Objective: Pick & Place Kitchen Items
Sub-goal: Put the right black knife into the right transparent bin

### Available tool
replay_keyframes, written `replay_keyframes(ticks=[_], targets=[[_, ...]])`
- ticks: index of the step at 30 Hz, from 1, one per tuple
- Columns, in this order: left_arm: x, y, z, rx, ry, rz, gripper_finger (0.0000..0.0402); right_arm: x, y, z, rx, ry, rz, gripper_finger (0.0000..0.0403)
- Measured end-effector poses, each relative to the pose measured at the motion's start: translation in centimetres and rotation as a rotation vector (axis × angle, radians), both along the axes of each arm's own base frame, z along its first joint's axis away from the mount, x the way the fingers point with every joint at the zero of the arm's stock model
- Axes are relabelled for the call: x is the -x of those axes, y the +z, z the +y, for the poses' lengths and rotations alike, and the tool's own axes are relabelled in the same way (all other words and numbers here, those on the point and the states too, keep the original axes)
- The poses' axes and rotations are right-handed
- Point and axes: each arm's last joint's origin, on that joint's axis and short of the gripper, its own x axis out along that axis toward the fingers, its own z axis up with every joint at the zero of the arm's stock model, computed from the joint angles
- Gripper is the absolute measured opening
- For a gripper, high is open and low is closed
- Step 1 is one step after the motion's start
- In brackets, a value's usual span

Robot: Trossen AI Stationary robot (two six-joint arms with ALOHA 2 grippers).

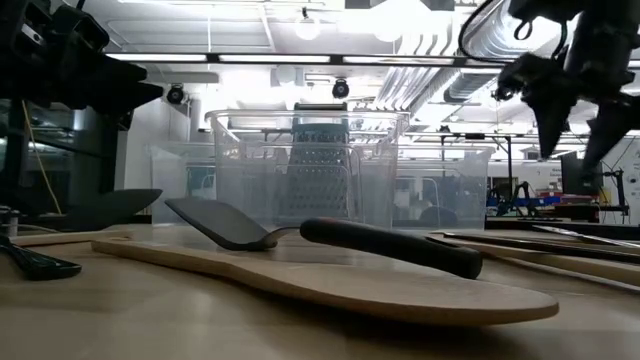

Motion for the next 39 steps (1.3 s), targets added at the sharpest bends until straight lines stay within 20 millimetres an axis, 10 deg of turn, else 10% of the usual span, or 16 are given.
replay_keyframes(ticks=[19,39], targets=[[0.0,0.0,0.0,0.0,0.0,0.0,0.0175,-4.0,-6.3,1.0,-0.064,-0.115,0.345,0.022],[0.0,0.0,0.0,0.0,0.0,0.0,0.0175,-3.8,-8.3,-0.5,-0.121,-0.203,0.335,0.0196]])
